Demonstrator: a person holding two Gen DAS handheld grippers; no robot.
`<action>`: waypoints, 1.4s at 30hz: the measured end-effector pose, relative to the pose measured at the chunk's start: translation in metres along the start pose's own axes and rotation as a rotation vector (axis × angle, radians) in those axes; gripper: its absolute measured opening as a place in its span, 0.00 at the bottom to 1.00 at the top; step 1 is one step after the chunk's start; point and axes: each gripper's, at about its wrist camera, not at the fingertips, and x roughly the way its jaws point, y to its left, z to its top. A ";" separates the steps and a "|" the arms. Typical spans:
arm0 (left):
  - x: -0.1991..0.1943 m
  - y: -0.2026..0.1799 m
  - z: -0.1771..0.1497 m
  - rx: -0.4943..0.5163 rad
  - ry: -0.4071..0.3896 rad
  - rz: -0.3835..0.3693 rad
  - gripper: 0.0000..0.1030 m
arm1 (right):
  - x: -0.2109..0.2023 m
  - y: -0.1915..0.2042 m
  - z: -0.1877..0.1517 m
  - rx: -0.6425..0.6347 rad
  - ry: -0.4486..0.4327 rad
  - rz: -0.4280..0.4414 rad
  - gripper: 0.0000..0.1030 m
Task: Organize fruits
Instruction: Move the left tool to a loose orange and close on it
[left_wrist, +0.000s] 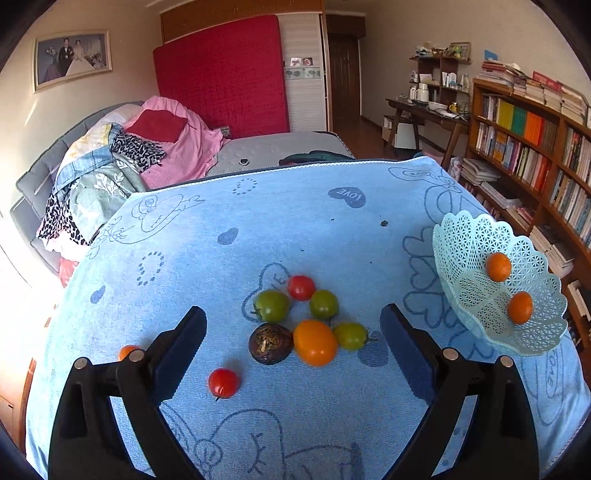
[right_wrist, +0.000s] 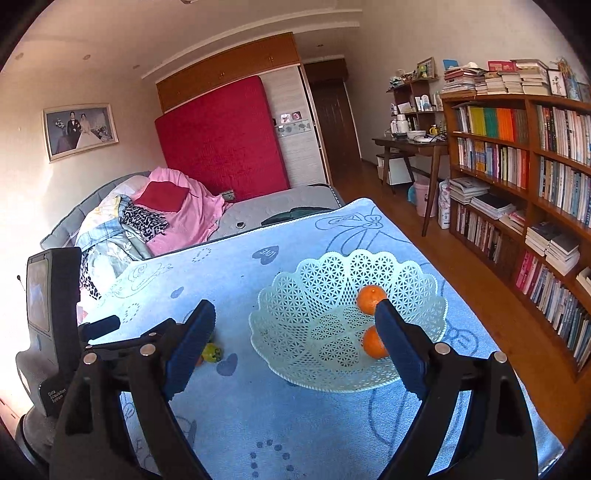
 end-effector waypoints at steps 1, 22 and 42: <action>0.000 0.009 -0.002 -0.012 0.004 0.009 0.91 | 0.001 0.002 -0.002 -0.004 0.007 0.008 0.87; 0.006 0.147 -0.050 -0.209 0.084 0.197 0.91 | 0.018 0.041 -0.030 -0.028 0.148 0.158 0.87; 0.052 0.173 -0.068 -0.274 0.185 0.134 0.70 | 0.047 0.057 -0.053 -0.081 0.233 0.155 0.87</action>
